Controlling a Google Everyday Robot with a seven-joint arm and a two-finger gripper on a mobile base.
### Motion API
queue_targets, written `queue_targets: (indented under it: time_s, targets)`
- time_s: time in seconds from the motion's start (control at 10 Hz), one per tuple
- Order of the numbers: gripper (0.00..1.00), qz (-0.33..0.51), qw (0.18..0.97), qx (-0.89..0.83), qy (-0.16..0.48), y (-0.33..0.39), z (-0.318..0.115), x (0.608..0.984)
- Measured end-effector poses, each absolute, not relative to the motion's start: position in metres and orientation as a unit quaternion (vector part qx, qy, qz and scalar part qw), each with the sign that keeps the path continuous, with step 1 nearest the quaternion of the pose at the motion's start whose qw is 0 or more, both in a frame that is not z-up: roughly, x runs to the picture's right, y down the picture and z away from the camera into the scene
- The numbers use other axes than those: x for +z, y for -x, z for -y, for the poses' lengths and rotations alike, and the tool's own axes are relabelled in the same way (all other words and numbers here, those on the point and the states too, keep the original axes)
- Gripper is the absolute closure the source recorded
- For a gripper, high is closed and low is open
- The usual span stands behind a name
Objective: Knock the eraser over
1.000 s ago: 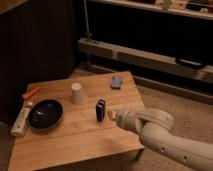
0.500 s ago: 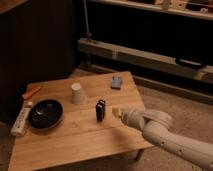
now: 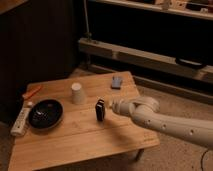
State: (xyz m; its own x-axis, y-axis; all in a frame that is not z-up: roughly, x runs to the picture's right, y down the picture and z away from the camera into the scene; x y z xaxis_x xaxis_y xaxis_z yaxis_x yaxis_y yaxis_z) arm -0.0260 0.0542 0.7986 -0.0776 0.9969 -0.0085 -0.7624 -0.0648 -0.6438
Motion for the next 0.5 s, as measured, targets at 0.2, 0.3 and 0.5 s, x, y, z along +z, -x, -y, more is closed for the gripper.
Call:
queue_targets:
  time_s: [0.2, 0.3, 0.5]
  targets:
    - [1.00, 0.258, 0.643, 0.672, 0.262, 0.062, -0.039, 0.817]
    - [1.00, 0.260, 0.652, 0.661, 0.266, 0.096, -0.027, 0.824]
    - [0.98, 0.266, 0.660, 0.654, 0.258, 0.131, -0.014, 0.825]
